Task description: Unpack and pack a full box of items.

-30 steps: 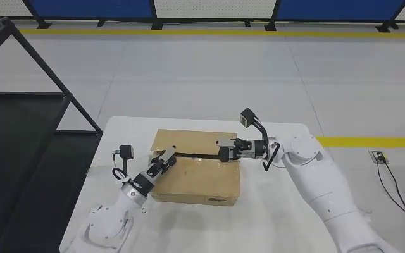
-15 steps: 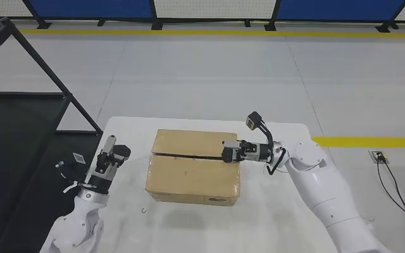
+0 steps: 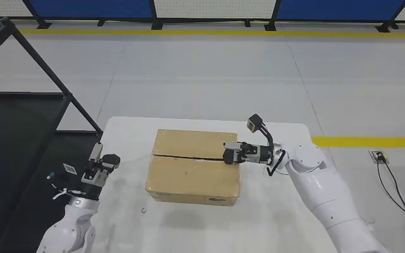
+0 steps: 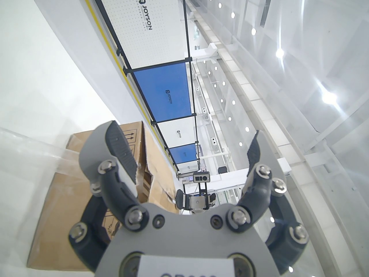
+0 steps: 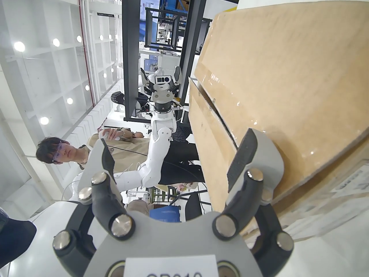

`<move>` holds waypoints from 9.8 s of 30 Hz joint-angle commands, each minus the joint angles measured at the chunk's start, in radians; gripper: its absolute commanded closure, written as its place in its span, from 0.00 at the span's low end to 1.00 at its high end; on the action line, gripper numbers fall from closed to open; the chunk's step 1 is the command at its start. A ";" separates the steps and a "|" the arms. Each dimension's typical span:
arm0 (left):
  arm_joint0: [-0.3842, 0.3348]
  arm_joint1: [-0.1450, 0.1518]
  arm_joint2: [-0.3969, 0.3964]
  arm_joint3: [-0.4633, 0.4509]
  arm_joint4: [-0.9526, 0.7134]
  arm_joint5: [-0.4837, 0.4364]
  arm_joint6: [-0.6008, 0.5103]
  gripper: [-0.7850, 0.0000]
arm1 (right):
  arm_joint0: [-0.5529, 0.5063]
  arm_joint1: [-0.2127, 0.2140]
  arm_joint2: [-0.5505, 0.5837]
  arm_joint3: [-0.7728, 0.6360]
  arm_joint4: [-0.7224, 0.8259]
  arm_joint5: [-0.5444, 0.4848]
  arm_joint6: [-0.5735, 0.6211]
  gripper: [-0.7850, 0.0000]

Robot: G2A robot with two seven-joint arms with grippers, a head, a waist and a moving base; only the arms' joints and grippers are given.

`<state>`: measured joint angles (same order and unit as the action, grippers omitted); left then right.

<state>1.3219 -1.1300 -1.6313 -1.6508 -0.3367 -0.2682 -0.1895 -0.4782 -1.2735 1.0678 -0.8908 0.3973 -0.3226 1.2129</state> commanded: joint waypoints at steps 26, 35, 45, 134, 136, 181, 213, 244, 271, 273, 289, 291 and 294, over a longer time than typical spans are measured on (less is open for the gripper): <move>0.008 -0.007 0.046 0.136 -0.038 0.175 -0.153 0.00 | -0.009 -0.001 -0.014 0.002 -0.004 -0.051 -0.015 0.00; -0.133 -0.026 0.120 0.294 -0.079 0.180 -0.126 0.00 | -0.014 0.000 -0.015 -0.002 -0.008 -0.050 -0.017 0.00; -0.219 -0.049 0.172 0.391 -0.166 0.139 -0.099 0.00 | -0.023 0.005 -0.010 -0.023 -0.014 -0.040 -0.025 0.00; -0.236 -0.069 0.085 0.391 -0.212 0.222 0.008 0.00 | -0.007 0.006 -0.030 -0.022 -0.018 -0.045 -0.010 0.00; -0.243 -0.072 0.081 0.392 -0.227 0.202 0.014 0.00 | -0.011 0.008 -0.027 -0.028 -0.020 -0.043 -0.011 0.00; -0.403 -0.092 0.093 0.483 -0.294 0.175 -0.048 0.00 | -0.066 0.034 0.010 -0.091 -0.022 -0.036 -0.019 0.00; -0.470 -0.105 0.080 0.508 -0.358 0.128 -0.075 0.00 | -0.038 0.033 -0.005 -0.066 -0.013 -0.036 -0.014 0.00; -0.356 -0.103 0.006 0.343 -0.425 0.014 -0.132 0.00 | -0.031 0.034 -0.011 -0.060 -0.010 -0.041 -0.020 0.00; -0.289 -0.104 -0.047 0.258 -0.451 0.014 -0.117 0.00 | -0.048 0.040 -0.008 -0.073 -0.008 -0.049 -0.013 0.00; -0.305 -0.104 -0.044 0.262 -0.449 0.023 -0.120 0.00 | -0.051 0.041 -0.006 -0.075 -0.008 -0.049 -0.014 0.00; -0.272 -0.105 -0.026 0.131 -0.385 -0.016 -0.148 0.00 | -0.066 0.049 0.010 -0.106 -0.015 -0.035 -0.039 0.00; -0.272 -0.105 -0.022 0.113 -0.372 -0.016 -0.147 0.00 | -0.063 0.049 0.010 -0.107 -0.015 -0.035 -0.042 0.00; -0.271 -0.106 -0.012 0.084 -0.352 -0.018 -0.144 0.00 | -0.061 0.049 0.013 -0.106 -0.020 -0.034 -0.056 0.00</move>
<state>1.0503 -1.2356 -1.6468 -1.5568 -0.6960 -0.2853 -0.3351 -0.5392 -1.2247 1.0792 -0.9969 0.3807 -0.3570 1.1626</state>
